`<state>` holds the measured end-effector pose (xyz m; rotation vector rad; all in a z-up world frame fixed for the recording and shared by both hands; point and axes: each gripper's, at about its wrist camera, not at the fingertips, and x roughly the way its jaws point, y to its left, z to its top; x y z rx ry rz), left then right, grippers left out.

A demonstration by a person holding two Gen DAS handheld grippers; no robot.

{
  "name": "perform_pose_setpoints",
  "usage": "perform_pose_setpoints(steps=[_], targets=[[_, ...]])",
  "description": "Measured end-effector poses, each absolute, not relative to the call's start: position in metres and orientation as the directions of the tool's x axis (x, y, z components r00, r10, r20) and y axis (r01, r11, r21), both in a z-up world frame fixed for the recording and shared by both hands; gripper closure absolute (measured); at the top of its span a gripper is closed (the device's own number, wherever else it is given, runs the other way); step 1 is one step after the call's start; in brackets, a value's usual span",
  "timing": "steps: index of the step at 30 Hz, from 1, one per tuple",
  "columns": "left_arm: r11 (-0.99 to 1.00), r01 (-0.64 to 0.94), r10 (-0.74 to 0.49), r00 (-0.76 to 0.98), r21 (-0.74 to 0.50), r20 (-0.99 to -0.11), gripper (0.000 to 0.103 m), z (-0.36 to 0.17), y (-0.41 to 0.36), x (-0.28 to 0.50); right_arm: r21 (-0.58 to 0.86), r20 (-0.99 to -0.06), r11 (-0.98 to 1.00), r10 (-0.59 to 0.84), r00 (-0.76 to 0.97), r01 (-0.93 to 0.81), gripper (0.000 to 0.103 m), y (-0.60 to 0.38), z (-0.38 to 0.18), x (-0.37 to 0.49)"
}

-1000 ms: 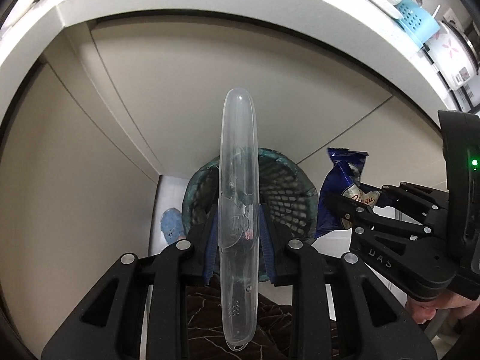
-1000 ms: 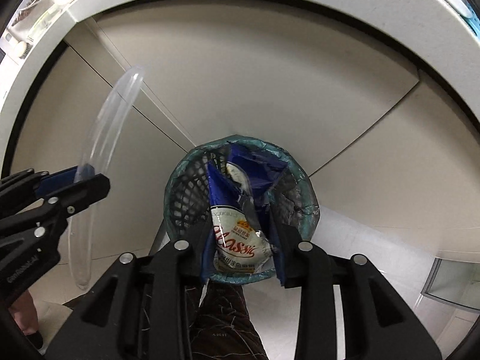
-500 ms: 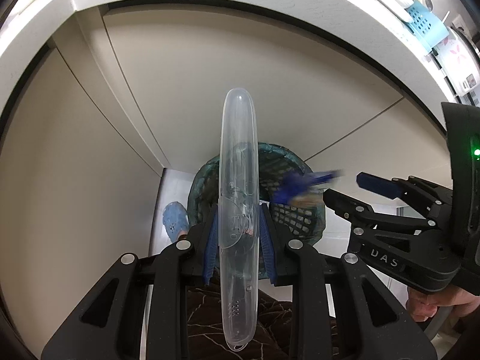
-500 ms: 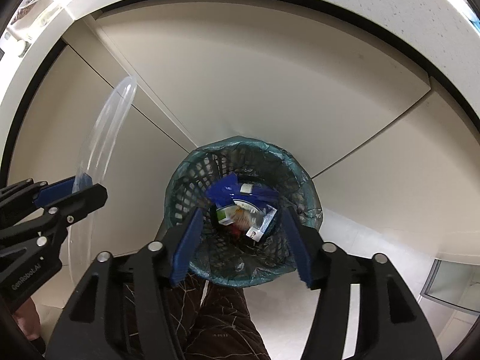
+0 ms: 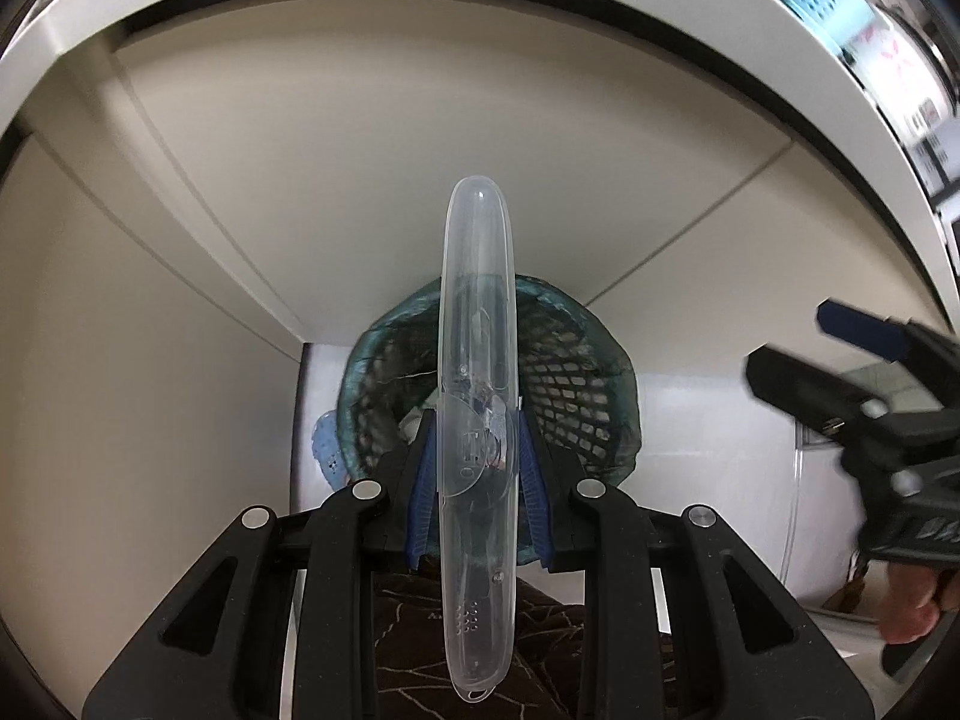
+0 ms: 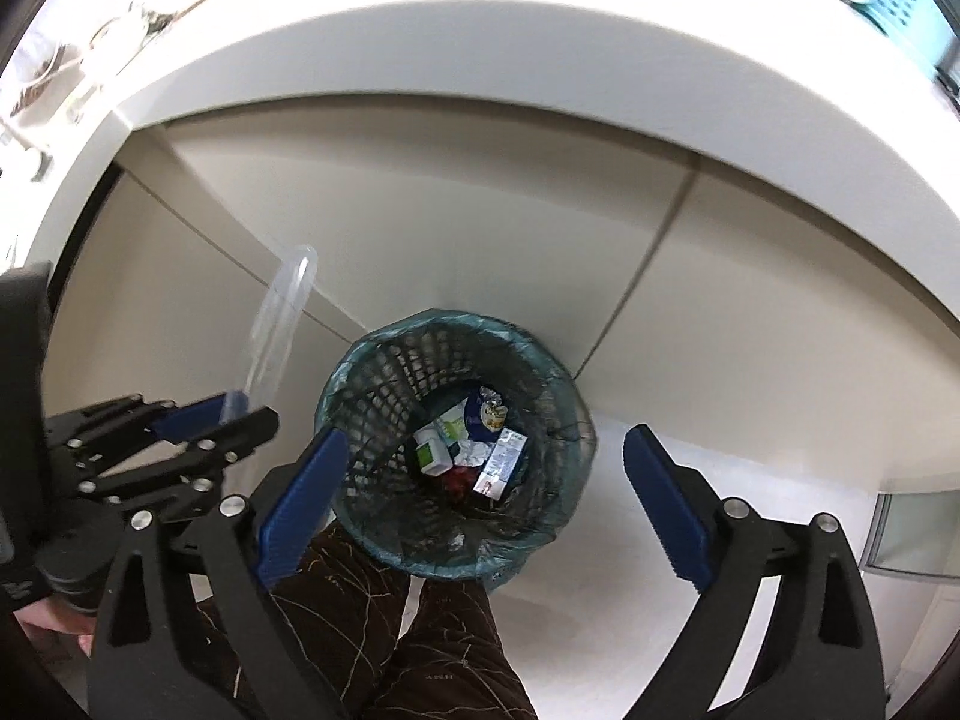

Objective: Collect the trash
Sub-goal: 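Open the left tool to drop the clear tube into the bin, then raise both tools over the counter toward the bubble wrap and yellow wrapper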

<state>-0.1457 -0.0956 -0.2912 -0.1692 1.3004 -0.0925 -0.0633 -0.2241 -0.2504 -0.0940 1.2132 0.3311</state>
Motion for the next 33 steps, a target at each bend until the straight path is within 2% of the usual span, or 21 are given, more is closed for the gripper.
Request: perform_pose_setpoints(steps=[16,25,28,30,33], targets=[[0.982,0.052,-0.188,0.248,-0.181,-0.950,0.076,-0.306,-0.129,-0.138,0.097,-0.932,0.976,0.157,0.327,-0.192,0.014,-0.270,-0.237,-0.073],[0.984,0.037,-0.179,0.281,-0.176,-0.943,0.050,-0.293,-0.124,-0.131,0.074,-0.928,0.980,0.135,0.348,-0.184,0.014,-0.280,-0.224,-0.073],[0.985,0.026,-0.171,0.306,-0.172,-0.936,0.039,-0.276,-0.120,-0.132,0.074,-0.920,0.979,0.141,0.366,-0.192,0.014,-0.281,-0.217,-0.071],[0.987,0.016,-0.159,0.321,-0.162,-0.934,0.024,-0.262,-0.116,-0.130,0.073,-0.912,0.978,0.144,0.384,-0.194,0.014,-0.280,-0.206,-0.068],[0.986,0.002,-0.156,0.348,-0.166,-0.924,0.017,-0.240,-0.109,-0.132,0.084,-0.899,0.977,0.159,0.408,-0.196,0.014,-0.280,-0.190,-0.064]])
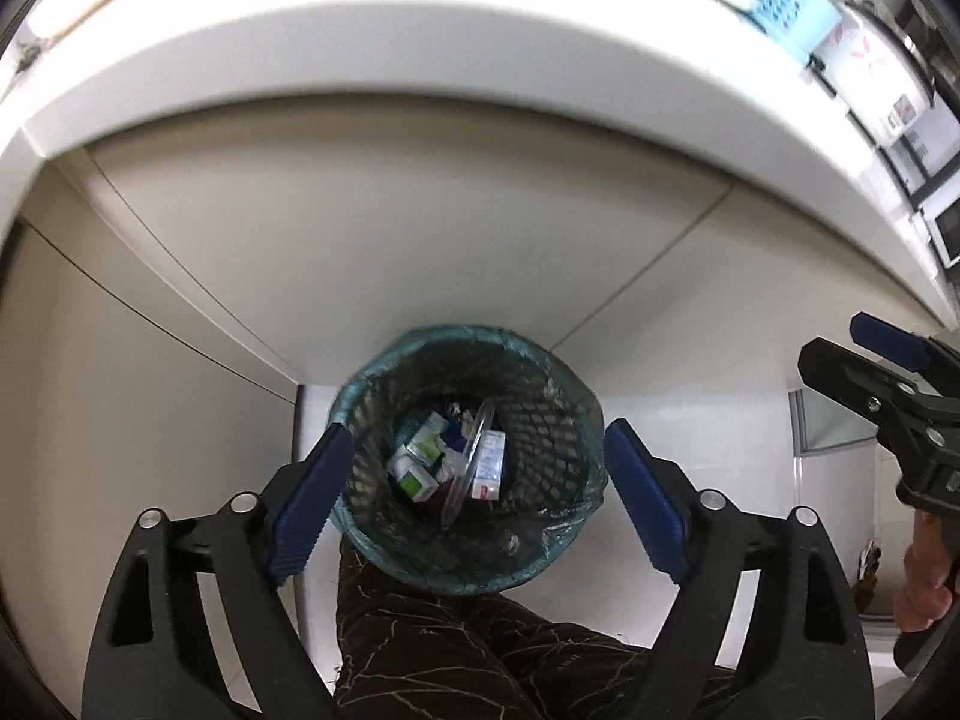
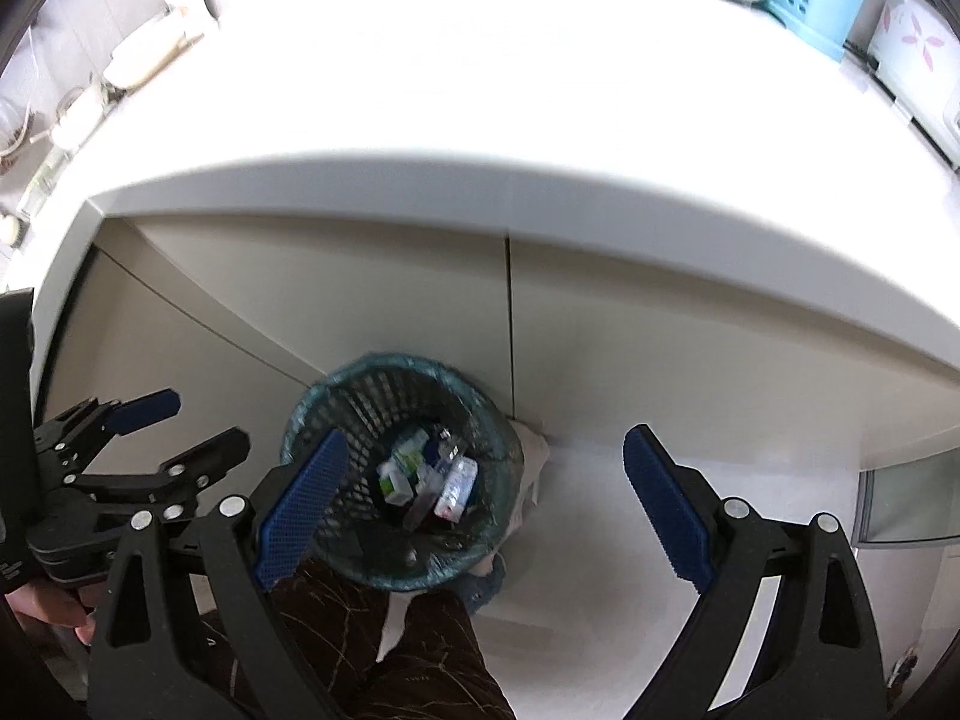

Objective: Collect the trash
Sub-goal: 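Raise both tools over the counter toward the bubble wrap and yellow wrapper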

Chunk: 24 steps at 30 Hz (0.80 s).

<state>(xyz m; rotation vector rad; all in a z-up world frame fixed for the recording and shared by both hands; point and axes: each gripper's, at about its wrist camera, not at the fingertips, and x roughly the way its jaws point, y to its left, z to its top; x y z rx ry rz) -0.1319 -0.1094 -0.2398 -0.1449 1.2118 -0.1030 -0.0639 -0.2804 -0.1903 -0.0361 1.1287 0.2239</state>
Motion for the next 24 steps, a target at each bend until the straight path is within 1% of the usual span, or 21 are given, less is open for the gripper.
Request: perform_pose_setpoints(steps=[1,2,4,10,13,16,24], targets=[[0.986,-0.002,-0.157,0.359,-0.168,-0.920,0.014,-0.234,-0.108,-0.131,0.083,-0.893,0.977,0.161,0.419,-0.198,0.014,-0.280,-0.184,-0.063],[0.987,-0.008,-0.147,0.370,-0.162,-0.917,0.009,-0.226,-0.106,-0.132,0.083,-0.886,0.976,0.166,0.433,-0.203,0.014,-0.280,-0.177,-0.062],[0.986,-0.021,-0.143,0.390,-0.164,-0.910,0.006,-0.208,-0.101,-0.135,0.091,-0.874,0.974,0.179,0.451,-0.210,0.014,-0.280,-0.165,-0.060],[0.987,-0.047,-0.119,0.418,-0.152,-0.901,0.006,-0.168,-0.087,-0.131,0.102,-0.851,0.971,0.199,0.486,-0.218,0.014,-0.277,-0.126,-0.052],[0.988,-0.064,-0.102,0.426,-0.142,-0.899,0.006,-0.151,-0.078,-0.128,0.102,-0.843,0.970,0.202,0.498,-0.220,0.014,-0.274,-0.116,-0.045],[0.988,-0.093,-0.072,0.427,-0.123,-0.902,0.006,-0.141,-0.070,-0.122,0.111,-0.834,0.969,0.213,0.509,-0.222,0.014,-0.271,-0.104,-0.038],[0.988,-0.107,-0.049,0.468,-0.111,-0.882,0.007,-0.106,-0.048,-0.095,0.087,-0.817,0.969,0.202,0.541,-0.231,0.014,-0.256,-0.073,-0.010]])
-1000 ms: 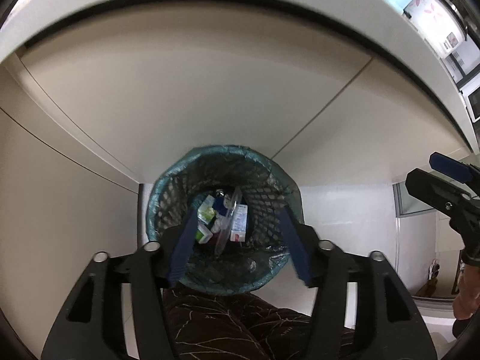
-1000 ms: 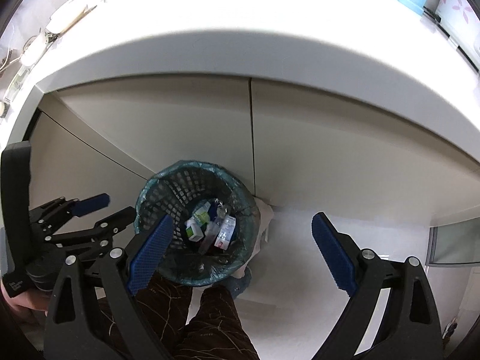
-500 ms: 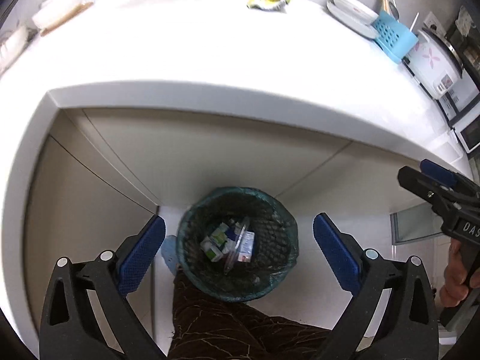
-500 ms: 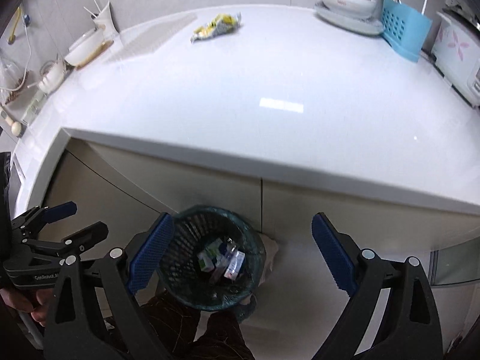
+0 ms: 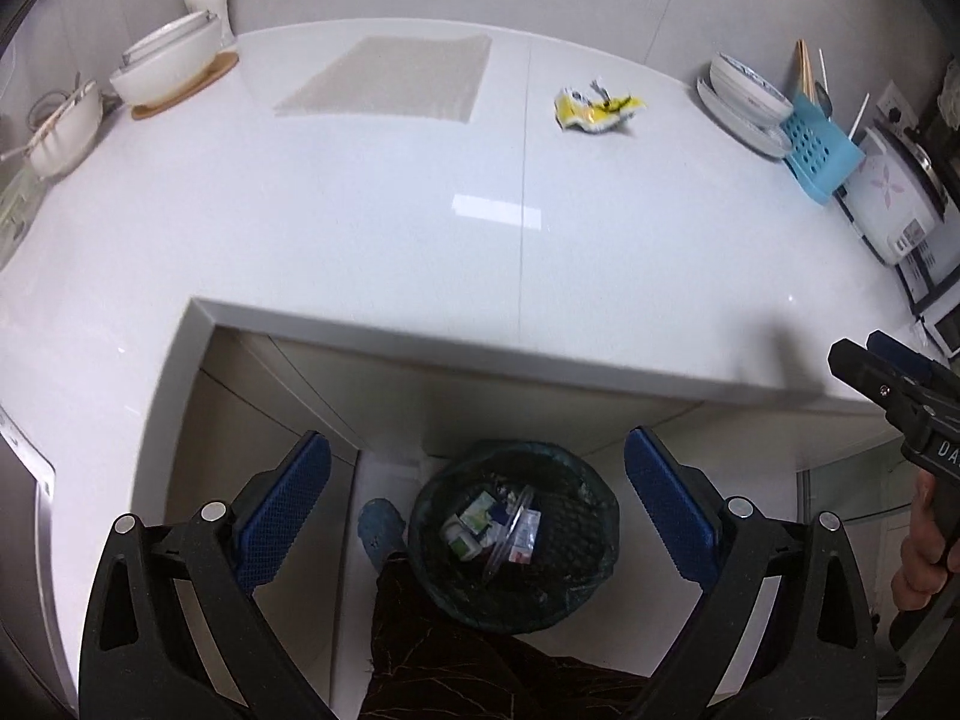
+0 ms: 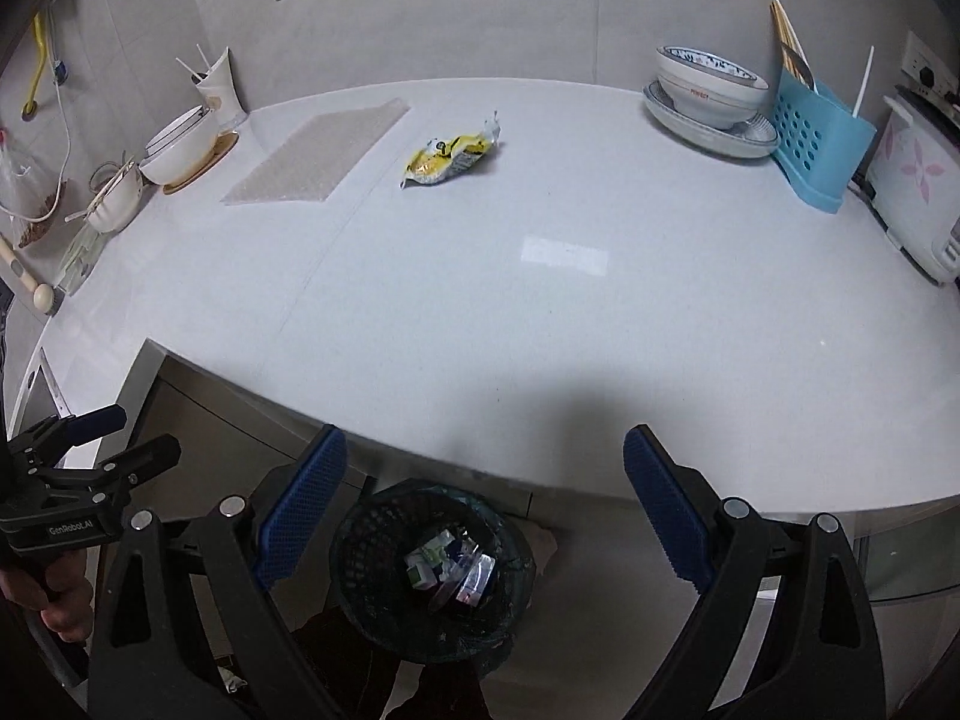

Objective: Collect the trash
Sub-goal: 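Raise both tools over the counter toward the bubble wrap and yellow wrapper, then grasp the bubble wrap with left tool while right tool grasps yellow wrapper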

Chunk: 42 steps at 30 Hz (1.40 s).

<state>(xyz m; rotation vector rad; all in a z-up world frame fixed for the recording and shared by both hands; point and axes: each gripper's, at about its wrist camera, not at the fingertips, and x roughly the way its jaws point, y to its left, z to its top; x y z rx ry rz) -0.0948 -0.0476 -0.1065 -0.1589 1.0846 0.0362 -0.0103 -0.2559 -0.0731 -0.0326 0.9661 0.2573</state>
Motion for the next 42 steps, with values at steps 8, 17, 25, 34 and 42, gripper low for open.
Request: perform_pose_setpoints(steps=[8,17,25,34,42], targets=[[0.992,-0.071,-0.050,0.514,-0.101,-0.856,0.007,-0.073,-0.030,-0.050,0.066,-0.795,0.974,0.181,0.578,-0.215,0.014,-0.233,-0.050,0.027],[0.993,-0.055,-0.063,0.502,-0.105,-0.863,0.008,-0.062,-0.001,0.011,0.077,-0.799,0.982,0.164,0.579,-0.172,0.014,-0.212,-0.041,0.077],[0.992,-0.059,-0.073,0.477,-0.114,-0.876,0.009,-0.066,0.028,0.074,0.062,-0.809,0.988,0.132,0.572,-0.141,0.014,-0.194,-0.038,0.127],[0.991,-0.063,-0.082,0.414,-0.118,-0.907,0.009,-0.087,0.054,0.146,0.045,-0.841,0.993,0.096,0.532,-0.108,0.014,-0.174,-0.052,0.191],[0.995,-0.067,-0.051,0.349,-0.079,-0.936,0.010,-0.116,0.065,0.204,0.036,-0.884,0.996,0.069,0.463,-0.079,0.017,-0.161,-0.082,0.244]])
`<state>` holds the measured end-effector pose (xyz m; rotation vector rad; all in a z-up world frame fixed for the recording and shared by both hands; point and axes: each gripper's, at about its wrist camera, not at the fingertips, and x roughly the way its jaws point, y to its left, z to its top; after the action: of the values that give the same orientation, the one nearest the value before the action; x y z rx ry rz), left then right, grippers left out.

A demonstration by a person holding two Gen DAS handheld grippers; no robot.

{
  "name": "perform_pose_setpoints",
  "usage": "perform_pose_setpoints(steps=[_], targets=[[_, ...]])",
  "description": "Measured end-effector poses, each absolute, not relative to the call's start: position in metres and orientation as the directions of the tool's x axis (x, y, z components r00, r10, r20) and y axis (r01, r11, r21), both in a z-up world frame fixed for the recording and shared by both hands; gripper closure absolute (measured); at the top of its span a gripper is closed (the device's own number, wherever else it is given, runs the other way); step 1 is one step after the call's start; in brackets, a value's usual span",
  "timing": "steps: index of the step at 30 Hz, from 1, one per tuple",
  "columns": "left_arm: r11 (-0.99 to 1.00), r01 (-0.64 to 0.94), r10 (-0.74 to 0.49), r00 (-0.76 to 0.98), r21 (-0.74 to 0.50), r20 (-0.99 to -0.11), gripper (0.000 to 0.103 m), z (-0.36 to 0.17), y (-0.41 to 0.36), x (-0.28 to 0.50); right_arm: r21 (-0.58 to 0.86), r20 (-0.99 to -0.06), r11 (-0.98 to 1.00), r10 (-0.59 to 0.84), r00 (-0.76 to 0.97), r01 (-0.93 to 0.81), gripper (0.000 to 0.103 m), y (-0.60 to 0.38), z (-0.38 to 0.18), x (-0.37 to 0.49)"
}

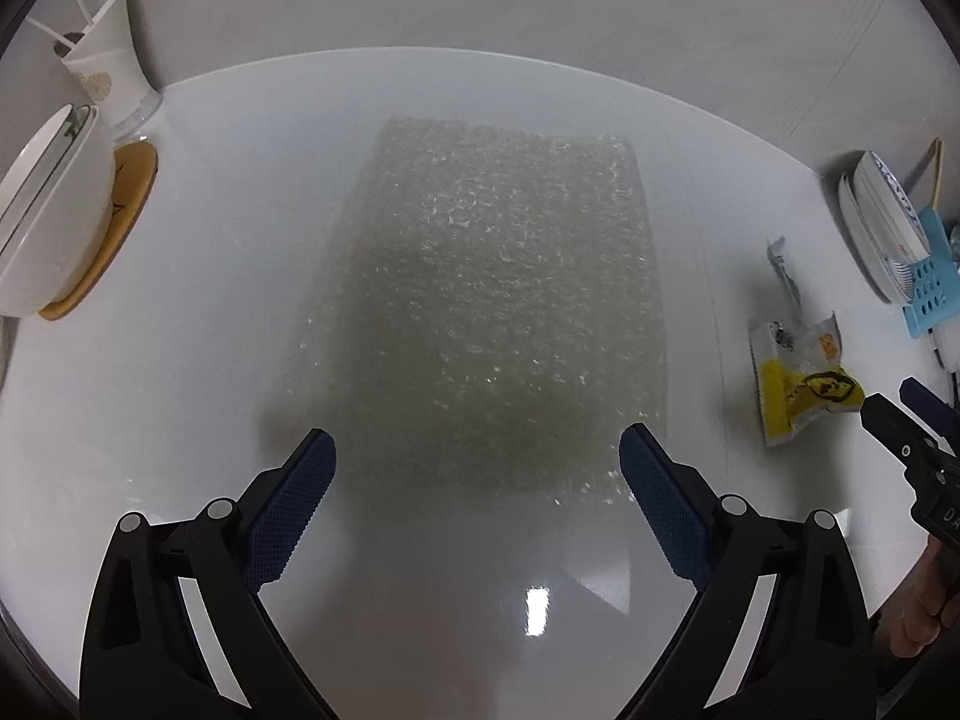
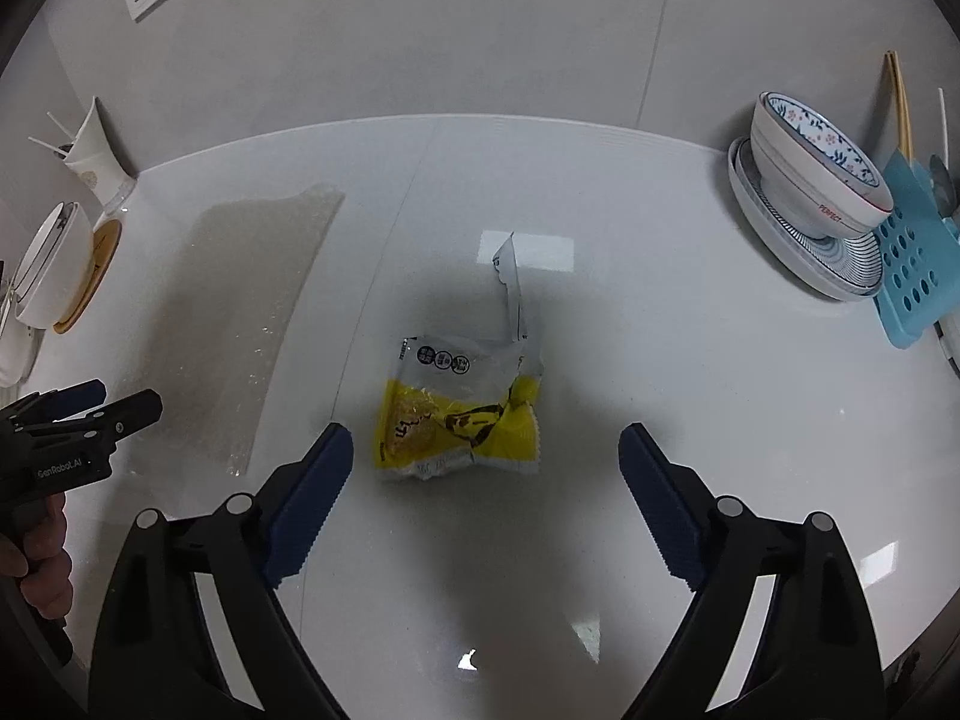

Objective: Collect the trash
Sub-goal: 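Grasp the bubble wrap with left tool while right tool grasps yellow wrapper, then lift and carry the bubble wrap and yellow wrapper down over the bin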

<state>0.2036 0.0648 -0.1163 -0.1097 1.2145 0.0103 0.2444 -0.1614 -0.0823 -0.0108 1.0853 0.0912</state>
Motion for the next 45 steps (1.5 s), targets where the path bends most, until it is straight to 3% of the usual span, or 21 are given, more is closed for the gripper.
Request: perform_pose_setpoints(steps=[12,19,23,32,36,41,45], targets=[[0.997,-0.076,0.020,0.268,-0.001,-0.963,0.010,-0.151,0.068,0.245,-0.012,-0.922,0.996,0.022,0.387,-0.086,0.018,-0.143,-0.123,0.279],[0.995,-0.093,0.050,0.207,0.031,-0.977,0.014,-0.153,0.059,0.250,-0.018,-0.934,0.994,0.022,0.357,-0.110,0.029,-0.142,-0.133,0.284],[0.996,-0.086,0.048,0.187,0.032,-0.981,0.028,-0.149,0.052,0.251,0.001,-0.941,0.993,0.040,0.335,-0.117,0.041,-0.144,-0.136,0.283],[0.996,-0.080,0.045,0.180,0.031,-0.983,0.069,-0.139,0.039,0.241,0.007,-0.938,0.991,0.052,0.342,-0.131,0.053,-0.146,-0.136,0.275],[0.995,-0.093,0.036,0.200,0.018,-0.979,0.082,-0.139,0.039,0.235,0.008,-0.933,0.992,0.053,0.356,-0.126,0.061,-0.153,-0.135,0.272],[0.995,-0.099,0.011,0.244,-0.014,-0.970,0.088,-0.137,0.041,0.230,-0.006,-0.925,0.992,0.043,0.378,-0.126,0.077,-0.155,-0.133,0.262],[0.995,-0.089,-0.008,0.272,-0.034,-0.962,0.091,-0.133,0.038,0.220,-0.017,-0.922,0.992,0.034,0.387,-0.128,0.082,-0.160,-0.132,0.259]])
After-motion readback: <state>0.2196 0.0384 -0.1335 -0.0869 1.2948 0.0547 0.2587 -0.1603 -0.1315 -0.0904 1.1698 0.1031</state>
